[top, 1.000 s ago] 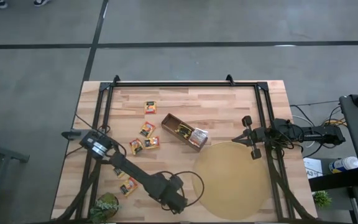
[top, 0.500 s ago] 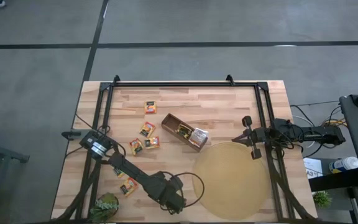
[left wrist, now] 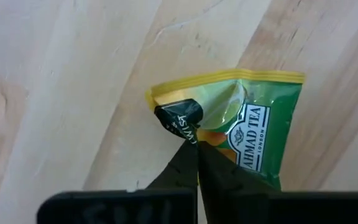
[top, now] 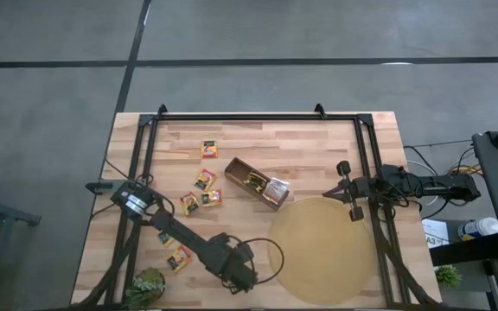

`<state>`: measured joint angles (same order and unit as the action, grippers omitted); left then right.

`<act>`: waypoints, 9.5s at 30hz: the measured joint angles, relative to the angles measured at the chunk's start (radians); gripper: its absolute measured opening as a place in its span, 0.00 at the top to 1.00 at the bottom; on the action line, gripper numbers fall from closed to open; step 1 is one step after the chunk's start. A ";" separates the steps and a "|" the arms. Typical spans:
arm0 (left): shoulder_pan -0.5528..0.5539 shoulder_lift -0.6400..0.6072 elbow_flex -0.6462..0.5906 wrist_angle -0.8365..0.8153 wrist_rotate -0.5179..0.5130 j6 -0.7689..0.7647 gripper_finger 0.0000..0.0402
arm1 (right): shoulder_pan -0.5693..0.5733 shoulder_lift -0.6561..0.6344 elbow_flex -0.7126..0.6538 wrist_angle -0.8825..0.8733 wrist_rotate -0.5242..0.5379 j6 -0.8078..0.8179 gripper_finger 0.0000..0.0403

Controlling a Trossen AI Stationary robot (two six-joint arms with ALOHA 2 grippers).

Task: Pick & Place Tea
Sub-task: Put the yellow tea bag into the middle section of the wooden organizer

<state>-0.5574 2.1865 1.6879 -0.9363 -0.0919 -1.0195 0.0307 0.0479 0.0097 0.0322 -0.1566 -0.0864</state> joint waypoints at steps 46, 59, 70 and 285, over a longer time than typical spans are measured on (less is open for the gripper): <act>0.428 -0.259 -0.009 -0.086 -1.025 1.018 1.00 | 0.000 0.000 0.000 0.000 0.000 0.000 0.98; 0.491 -0.259 -0.105 0.184 -0.907 1.248 1.00 | 0.000 0.000 0.000 -0.001 0.000 0.000 0.98; 0.502 -0.262 -0.186 0.355 -0.785 1.428 1.00 | 0.000 0.000 0.000 -0.001 0.000 0.000 0.98; 0.812 -0.742 -0.301 0.534 -0.144 0.860 0.62 | 0.000 0.000 0.000 0.021 0.476 0.135 0.98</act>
<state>0.2543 1.4448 1.3872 -0.4023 -0.2356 -0.1595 0.0303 0.0483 0.0093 0.0532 0.3197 0.0486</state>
